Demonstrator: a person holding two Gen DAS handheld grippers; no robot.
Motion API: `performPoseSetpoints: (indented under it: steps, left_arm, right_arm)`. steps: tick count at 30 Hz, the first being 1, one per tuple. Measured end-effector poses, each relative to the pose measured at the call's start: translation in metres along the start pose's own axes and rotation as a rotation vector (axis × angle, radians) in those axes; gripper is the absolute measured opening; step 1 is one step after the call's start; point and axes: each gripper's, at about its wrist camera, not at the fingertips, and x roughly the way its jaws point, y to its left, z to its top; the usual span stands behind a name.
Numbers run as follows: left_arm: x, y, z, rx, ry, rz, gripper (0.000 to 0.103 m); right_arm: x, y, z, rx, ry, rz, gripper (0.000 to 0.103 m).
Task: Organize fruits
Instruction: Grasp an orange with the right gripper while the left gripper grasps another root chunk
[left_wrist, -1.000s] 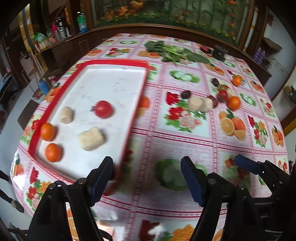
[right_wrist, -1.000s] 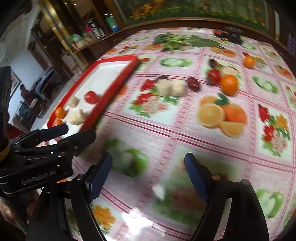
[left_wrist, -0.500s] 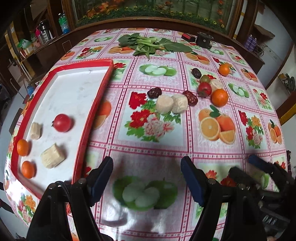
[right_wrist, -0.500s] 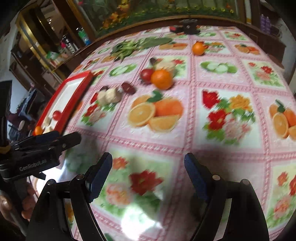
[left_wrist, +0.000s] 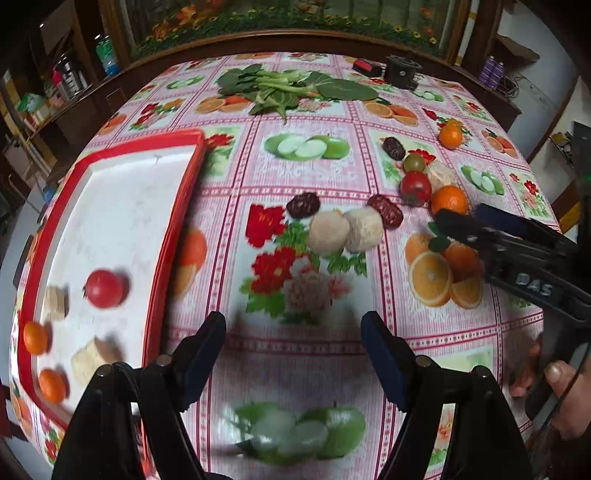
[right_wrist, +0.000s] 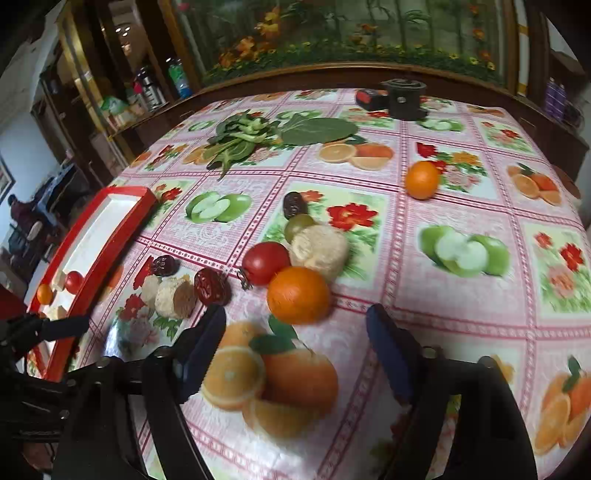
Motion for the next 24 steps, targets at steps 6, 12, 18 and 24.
performPoseSetpoints:
  steps: [6,12,18,24]
  left_arm:
    - [0.008,-0.004,0.016,0.06,-0.016,-0.033,0.078]
    - [0.023,-0.002,0.032,0.07,-0.033,-0.086,0.078]
    - [0.036,-0.006,0.04,0.124,-0.042,-0.121,0.06]
    - [0.04,-0.012,0.042,0.159,-0.076,-0.109,0.036]
  right_arm:
    - [0.01,0.001,0.003,-0.051,0.002,-0.022,0.036]
    - [0.006,-0.007,-0.001,-0.008,0.006,0.008,0.036]
    - [0.001,-0.011,-0.003,0.013,0.009,0.029,0.037]
    - [0.003,-0.01,-0.002,0.011,0.007,0.026,0.037]
